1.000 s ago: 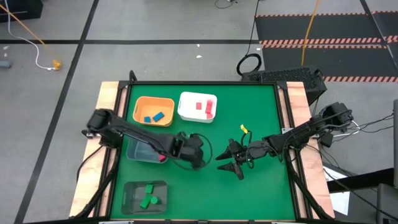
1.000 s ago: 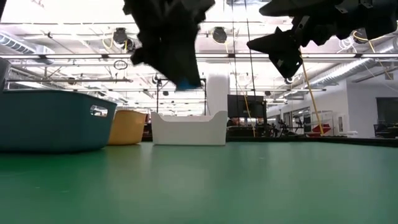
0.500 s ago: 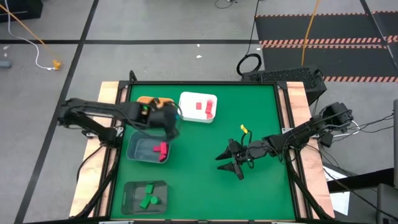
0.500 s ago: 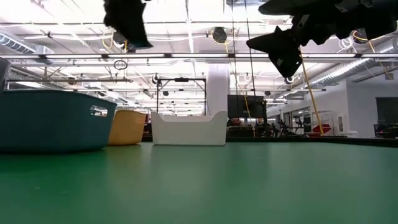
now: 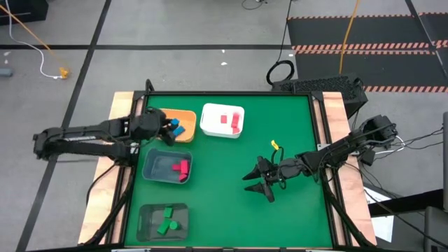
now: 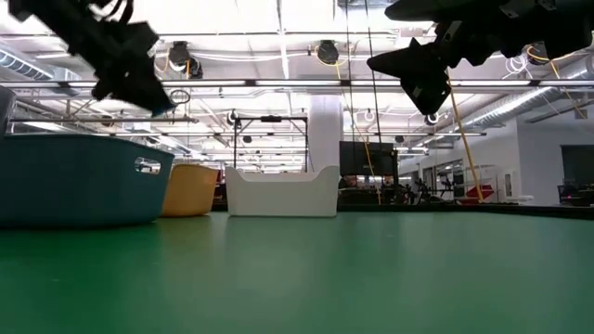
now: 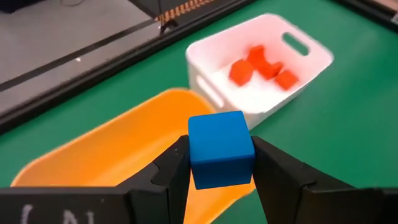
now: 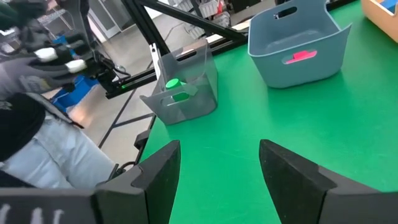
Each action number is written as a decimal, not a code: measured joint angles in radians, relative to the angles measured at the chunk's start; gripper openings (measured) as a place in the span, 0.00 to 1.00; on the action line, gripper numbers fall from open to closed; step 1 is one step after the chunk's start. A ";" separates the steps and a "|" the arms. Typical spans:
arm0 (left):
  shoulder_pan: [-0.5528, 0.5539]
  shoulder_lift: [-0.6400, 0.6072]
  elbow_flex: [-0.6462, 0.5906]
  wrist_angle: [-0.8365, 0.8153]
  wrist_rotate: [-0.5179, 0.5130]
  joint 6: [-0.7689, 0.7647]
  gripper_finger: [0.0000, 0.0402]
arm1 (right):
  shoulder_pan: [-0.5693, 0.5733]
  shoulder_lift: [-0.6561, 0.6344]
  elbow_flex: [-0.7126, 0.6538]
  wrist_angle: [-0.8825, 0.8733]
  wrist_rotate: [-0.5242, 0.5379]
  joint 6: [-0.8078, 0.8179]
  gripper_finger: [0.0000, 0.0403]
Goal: Sort & place blocks by color
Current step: Put the blue block into the yellow bin
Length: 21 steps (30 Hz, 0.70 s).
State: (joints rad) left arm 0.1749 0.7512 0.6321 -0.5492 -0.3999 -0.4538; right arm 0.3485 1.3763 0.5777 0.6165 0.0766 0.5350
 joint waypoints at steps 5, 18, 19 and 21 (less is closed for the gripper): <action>0.047 -0.042 -0.108 0.068 0.004 -0.001 0.38 | 0.000 0.000 0.000 0.000 0.000 0.000 0.52; 0.123 -0.037 -0.385 0.502 0.017 -0.092 0.38 | 0.000 0.000 0.000 0.000 0.000 0.000 0.52; 0.126 -0.037 -0.397 0.509 0.018 -0.112 0.38 | 0.000 0.000 0.000 0.000 0.000 0.000 0.52; 0.133 -0.037 -0.413 0.518 0.018 -0.155 0.40 | 0.000 0.000 0.000 0.000 0.000 0.000 0.52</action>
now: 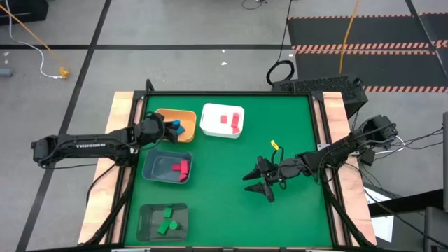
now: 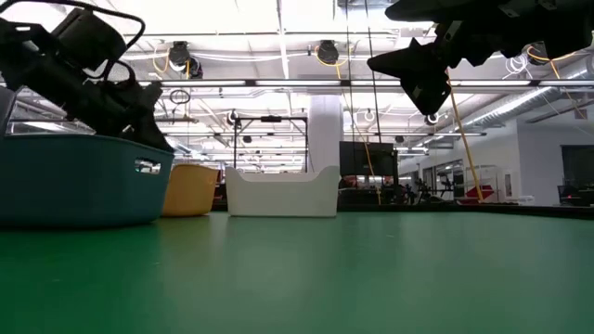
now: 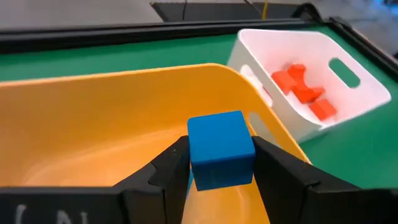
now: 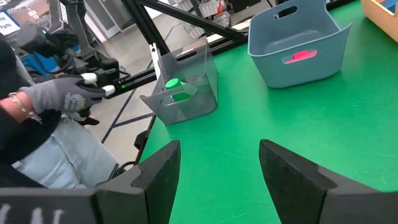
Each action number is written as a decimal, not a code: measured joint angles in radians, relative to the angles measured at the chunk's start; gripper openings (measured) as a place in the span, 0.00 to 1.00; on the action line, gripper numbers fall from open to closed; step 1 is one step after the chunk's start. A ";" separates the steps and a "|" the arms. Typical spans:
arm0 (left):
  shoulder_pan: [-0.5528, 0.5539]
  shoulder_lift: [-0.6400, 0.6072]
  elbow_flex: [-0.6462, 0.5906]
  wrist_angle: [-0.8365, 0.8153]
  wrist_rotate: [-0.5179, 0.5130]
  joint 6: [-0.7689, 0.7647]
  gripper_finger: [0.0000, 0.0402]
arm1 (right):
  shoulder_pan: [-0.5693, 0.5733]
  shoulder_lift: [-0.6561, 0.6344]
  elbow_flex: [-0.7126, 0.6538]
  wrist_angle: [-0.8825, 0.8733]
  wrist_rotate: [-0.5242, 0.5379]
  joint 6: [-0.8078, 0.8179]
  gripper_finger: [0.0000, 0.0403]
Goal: Sort & place blocks by color
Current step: Put the blue block into the yellow bin, then return to Home Position
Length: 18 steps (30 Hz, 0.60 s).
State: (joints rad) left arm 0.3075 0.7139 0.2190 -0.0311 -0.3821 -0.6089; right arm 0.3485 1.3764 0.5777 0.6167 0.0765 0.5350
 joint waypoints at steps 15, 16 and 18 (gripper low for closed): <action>0.058 -0.049 -0.022 0.100 0.014 0.006 0.60 | 0.000 0.000 0.000 0.000 0.000 0.000 0.52; 0.058 -0.067 -0.022 0.100 0.014 0.028 0.60 | 0.000 0.000 0.000 0.000 0.000 0.000 0.52; 0.058 -0.112 -0.022 0.092 0.013 0.097 0.60 | 0.000 0.000 0.000 0.000 0.000 0.000 0.52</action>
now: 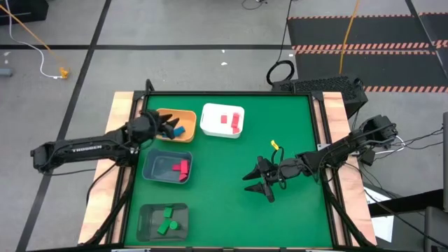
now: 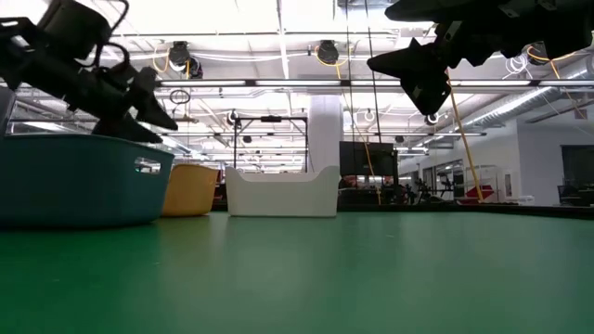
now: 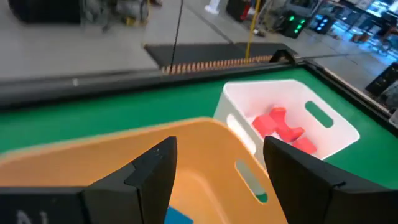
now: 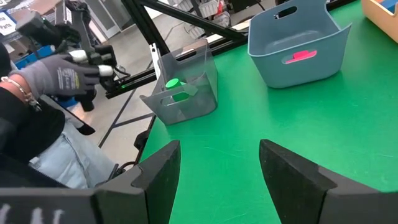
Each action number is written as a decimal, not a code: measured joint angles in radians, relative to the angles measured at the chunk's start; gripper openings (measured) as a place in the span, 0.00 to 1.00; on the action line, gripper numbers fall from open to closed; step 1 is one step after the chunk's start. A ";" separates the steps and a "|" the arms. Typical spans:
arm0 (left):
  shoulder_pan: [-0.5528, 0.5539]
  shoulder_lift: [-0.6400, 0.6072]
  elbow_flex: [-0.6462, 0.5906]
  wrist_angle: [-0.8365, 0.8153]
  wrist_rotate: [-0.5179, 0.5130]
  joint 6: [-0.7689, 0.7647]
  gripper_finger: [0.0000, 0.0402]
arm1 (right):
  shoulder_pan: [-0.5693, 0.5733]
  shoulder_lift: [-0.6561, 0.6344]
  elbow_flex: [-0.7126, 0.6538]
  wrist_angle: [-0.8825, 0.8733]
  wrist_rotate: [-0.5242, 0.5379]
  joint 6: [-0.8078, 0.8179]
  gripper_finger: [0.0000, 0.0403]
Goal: Sort & place blocks by color
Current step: Return to Home Position
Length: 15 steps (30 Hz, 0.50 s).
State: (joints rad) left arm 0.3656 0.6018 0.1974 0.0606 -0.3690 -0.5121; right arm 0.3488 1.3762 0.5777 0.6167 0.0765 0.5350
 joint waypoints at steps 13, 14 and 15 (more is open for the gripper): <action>0.000 -0.245 0.000 -0.166 -0.025 0.215 0.60 | 0.000 0.000 0.000 0.000 0.000 0.000 0.52; 0.000 -0.257 0.000 -0.177 -0.025 0.214 0.60 | 0.000 0.000 0.000 0.000 0.000 0.000 0.52; 0.000 -0.267 0.000 -0.189 -0.025 0.210 0.60 | 0.000 0.000 0.000 0.000 0.000 0.000 0.52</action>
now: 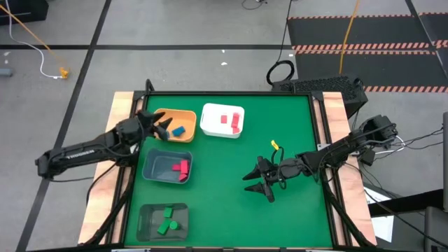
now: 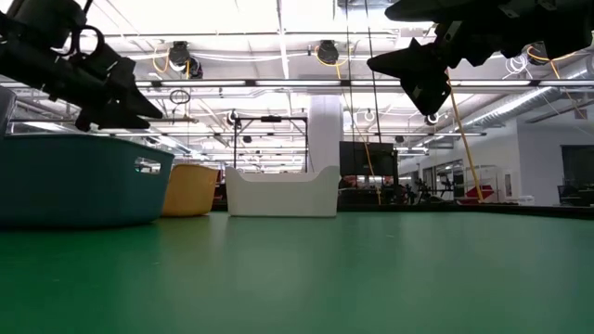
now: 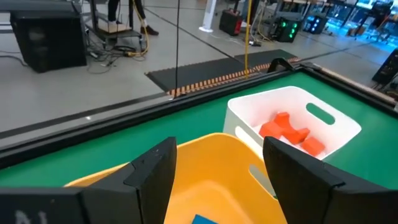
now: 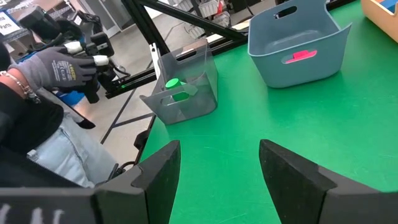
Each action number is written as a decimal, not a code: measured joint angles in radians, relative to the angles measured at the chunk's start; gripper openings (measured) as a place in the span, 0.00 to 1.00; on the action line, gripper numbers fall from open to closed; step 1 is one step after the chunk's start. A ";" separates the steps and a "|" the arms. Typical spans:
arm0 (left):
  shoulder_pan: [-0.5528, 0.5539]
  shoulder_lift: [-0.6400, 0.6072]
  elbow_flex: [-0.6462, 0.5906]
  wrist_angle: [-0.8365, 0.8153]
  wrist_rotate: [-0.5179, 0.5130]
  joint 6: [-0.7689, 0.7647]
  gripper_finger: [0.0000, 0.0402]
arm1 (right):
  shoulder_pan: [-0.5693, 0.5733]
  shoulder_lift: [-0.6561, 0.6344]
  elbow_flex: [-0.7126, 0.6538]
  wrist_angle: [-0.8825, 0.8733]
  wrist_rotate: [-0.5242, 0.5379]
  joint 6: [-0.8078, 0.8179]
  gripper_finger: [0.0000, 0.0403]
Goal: Sort & place blocks by color
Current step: Return to Home Position
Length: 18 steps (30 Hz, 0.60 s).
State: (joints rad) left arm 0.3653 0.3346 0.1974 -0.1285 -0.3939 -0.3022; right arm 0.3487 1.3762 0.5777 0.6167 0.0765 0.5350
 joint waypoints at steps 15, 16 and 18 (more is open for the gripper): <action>0.000 -0.098 0.000 -0.164 0.155 0.032 0.60 | 0.000 0.000 0.000 0.000 0.000 0.000 0.52; 0.000 -0.098 0.000 -0.166 0.167 0.039 0.60 | 0.000 0.000 0.000 0.000 0.000 0.000 0.52; 0.000 -0.098 0.000 -0.169 0.192 0.047 0.60 | 0.000 0.000 0.000 0.000 0.000 0.000 0.52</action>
State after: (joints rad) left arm 0.3653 0.2367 0.1978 -0.2977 -0.2024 -0.2552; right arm 0.3487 1.3762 0.5777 0.6167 0.0765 0.5350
